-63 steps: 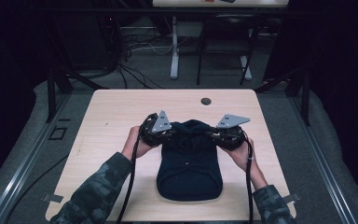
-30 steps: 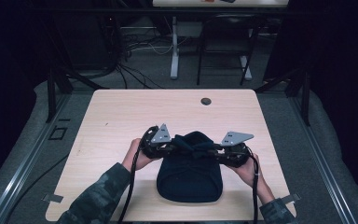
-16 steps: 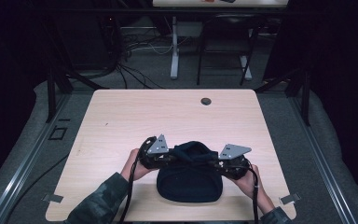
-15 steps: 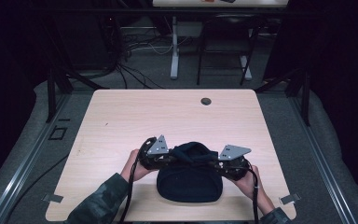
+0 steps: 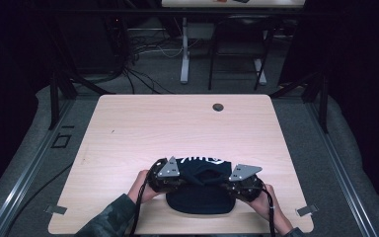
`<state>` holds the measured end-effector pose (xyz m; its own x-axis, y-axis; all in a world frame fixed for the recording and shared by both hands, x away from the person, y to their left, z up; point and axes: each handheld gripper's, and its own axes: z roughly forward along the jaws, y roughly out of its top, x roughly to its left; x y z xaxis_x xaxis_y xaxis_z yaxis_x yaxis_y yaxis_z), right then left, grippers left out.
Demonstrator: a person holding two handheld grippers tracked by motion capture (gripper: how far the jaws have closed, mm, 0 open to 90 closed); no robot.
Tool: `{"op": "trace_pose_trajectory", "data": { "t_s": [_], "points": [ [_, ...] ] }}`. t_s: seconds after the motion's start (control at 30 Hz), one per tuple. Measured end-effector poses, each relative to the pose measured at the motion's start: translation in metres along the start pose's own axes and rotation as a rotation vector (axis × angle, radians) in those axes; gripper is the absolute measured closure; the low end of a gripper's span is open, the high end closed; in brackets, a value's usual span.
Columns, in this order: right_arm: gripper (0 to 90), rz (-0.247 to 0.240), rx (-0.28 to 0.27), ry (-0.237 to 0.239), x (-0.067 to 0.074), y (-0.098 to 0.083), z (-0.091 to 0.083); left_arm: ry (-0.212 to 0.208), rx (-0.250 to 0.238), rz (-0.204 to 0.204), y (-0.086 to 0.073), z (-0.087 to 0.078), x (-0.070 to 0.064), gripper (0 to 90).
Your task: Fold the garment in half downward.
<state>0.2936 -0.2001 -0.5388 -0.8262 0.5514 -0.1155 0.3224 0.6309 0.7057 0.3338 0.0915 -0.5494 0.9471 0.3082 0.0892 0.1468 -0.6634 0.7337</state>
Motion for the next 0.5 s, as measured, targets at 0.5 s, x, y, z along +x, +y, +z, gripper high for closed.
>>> {"op": "trace_pose_trajectory", "data": {
  "t_s": [0.5],
  "points": [
    [56.0, 0.104, -0.065, 0.007, -0.001, -0.001, -0.033, 0.068, 0.001, -0.066, -0.002, -0.044, -0.008, 29.9]
  ]
}}
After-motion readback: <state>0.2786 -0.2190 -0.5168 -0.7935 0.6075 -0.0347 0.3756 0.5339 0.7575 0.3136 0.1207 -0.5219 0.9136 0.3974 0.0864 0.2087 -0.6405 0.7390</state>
